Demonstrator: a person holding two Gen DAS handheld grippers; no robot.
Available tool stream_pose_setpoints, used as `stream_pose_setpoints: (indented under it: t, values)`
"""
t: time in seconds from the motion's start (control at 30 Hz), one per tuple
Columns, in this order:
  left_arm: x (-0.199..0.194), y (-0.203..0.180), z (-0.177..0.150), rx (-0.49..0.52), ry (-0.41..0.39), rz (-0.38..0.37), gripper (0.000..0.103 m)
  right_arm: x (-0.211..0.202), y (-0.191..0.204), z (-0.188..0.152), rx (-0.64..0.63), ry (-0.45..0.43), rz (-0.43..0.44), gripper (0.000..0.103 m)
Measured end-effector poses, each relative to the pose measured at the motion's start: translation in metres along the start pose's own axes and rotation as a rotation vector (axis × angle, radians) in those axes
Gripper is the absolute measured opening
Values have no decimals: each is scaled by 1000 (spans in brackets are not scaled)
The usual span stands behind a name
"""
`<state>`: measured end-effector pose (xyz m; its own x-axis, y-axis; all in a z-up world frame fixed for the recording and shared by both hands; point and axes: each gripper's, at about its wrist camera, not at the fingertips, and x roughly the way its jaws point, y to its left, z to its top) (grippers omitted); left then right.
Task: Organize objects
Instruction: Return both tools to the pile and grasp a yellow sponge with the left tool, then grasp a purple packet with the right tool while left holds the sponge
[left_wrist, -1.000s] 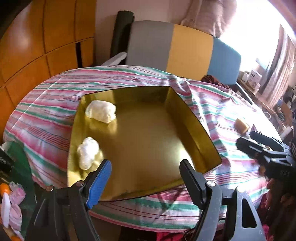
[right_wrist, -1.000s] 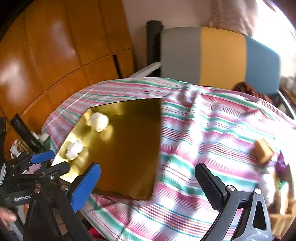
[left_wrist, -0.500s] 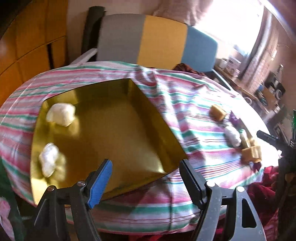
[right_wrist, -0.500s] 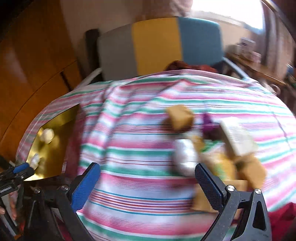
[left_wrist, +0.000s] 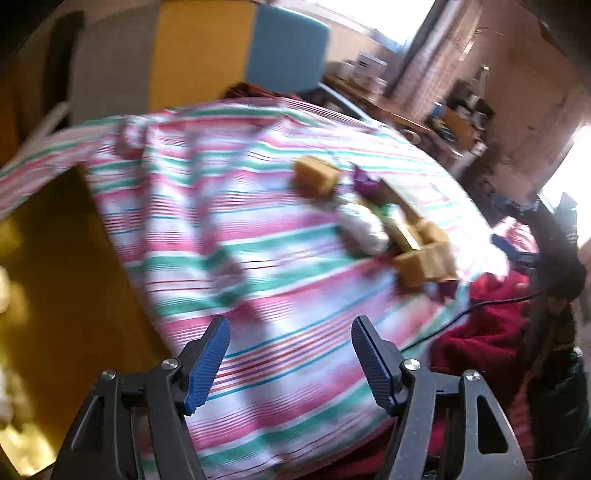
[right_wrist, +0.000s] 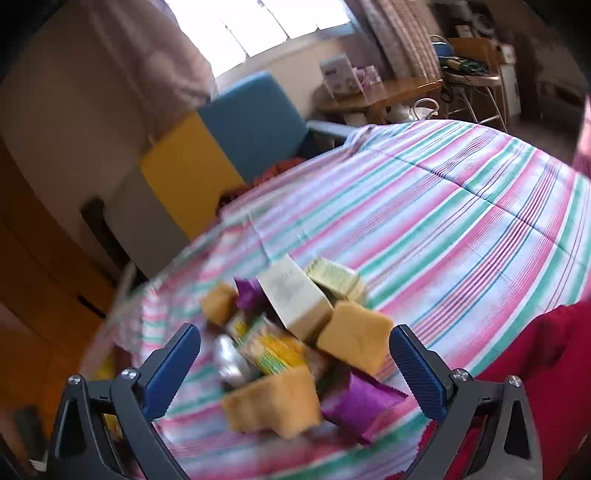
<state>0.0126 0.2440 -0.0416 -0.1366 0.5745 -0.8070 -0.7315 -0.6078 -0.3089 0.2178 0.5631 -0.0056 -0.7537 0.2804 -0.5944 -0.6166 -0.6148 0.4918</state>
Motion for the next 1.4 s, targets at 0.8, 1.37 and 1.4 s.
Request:
stream_pose_setpoints:
  t: [0.8, 1.37, 1.4]
  values:
    - [144, -147, 75, -37, 265, -279, 103, -6, -23, 2, 161, -53, 138, 103]
    - [125, -108, 26, 82, 210, -129, 75, 6, -23, 2, 157, 28, 118, 103]
    - [114, -96, 18, 83, 182, -99, 75, 9, -23, 2, 157, 45, 117, 103]
